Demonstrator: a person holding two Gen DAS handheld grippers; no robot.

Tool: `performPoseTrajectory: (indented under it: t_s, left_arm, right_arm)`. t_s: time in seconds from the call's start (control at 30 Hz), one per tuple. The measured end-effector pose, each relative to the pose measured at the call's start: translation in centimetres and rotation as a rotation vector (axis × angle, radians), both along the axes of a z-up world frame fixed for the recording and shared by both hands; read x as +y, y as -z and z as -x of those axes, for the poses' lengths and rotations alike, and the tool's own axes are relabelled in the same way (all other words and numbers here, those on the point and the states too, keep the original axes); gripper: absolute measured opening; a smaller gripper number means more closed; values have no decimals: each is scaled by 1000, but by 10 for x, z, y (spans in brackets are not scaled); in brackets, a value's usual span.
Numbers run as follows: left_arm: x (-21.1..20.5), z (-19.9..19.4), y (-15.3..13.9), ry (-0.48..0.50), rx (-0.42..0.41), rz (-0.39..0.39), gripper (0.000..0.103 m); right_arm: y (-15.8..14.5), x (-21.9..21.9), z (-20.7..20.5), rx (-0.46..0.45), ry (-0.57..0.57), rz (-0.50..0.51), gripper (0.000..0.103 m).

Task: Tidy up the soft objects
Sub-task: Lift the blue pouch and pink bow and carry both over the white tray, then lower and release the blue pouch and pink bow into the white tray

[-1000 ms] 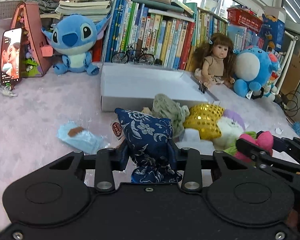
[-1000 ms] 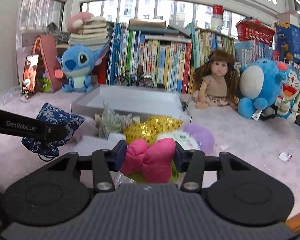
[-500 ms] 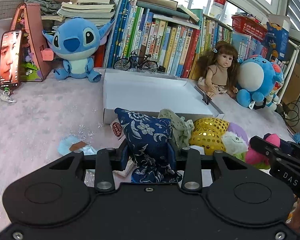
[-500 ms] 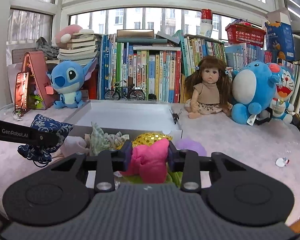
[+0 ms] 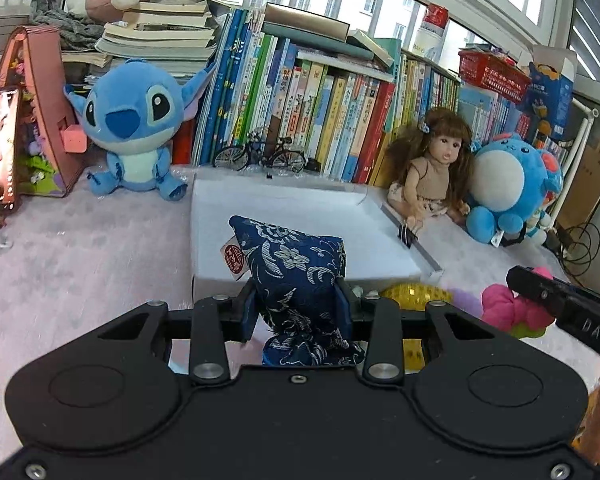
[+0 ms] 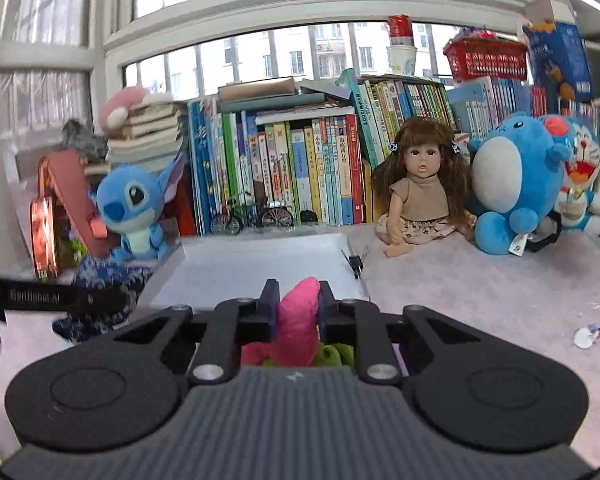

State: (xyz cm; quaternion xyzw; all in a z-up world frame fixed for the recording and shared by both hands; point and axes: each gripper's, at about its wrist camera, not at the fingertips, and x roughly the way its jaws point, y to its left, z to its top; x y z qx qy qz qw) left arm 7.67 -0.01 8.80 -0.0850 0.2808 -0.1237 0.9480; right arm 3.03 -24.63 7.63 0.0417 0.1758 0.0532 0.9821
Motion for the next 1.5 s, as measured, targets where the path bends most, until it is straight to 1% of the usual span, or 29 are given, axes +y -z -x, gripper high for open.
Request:
performPoseTrajectory:
  t_s: [0.1, 0.2, 0.33, 0.43, 0.5, 0.63, 0.77, 0.87, 0.97, 1.07, 1.17, 1.5]
  left_arm:
    - [1, -13, -5, -2, 1, 8, 36]
    - [0, -26, -9, 3, 0, 14, 36]
    - [0, -54, -10, 11, 35, 48, 36]
    - [-3, -79, -10, 9, 64, 76, 36]
    - [-6, -94, -10, 3, 73, 86, 36]
    - [-14, -125, -6, 2, 104, 97, 36]
    - [-25, -151, 8, -6, 134, 62, 36]
    - [-31, -165, 22, -25, 160, 43, 36]
    - [-33, -175, 34, -31, 198, 46, 36]
    - [-37, -179, 44, -27, 207, 30, 36]
    - [-41, -181, 51, -25, 218, 14, 36]
    - [-43, -185, 67, -30, 258, 3, 36]
  right_arm:
    - [-8, -8, -16, 7, 0, -42, 22]
    - [-12, -10, -30, 15, -7, -61, 22]
    - [-24, -12, -50, 17, -30, -72, 22]
    - [-36, -14, -72, 17, -46, -108, 22]
    - [-42, -14, -89, 27, -57, -135, 22]
    - [-46, -9, -126, 53, -60, -153, 22]
    - [-35, -3, -164, 88, -56, -167, 22]
    - [-18, -2, -189, 155, -49, -204, 22]
    - [0, -1, -207, 217, -42, -238, 22]
    - [15, -1, -216, 261, -34, -255, 22]
    - [26, 0, -220, 284, -31, -258, 22]
    - [38, 1, -222, 315, -40, -253, 23]
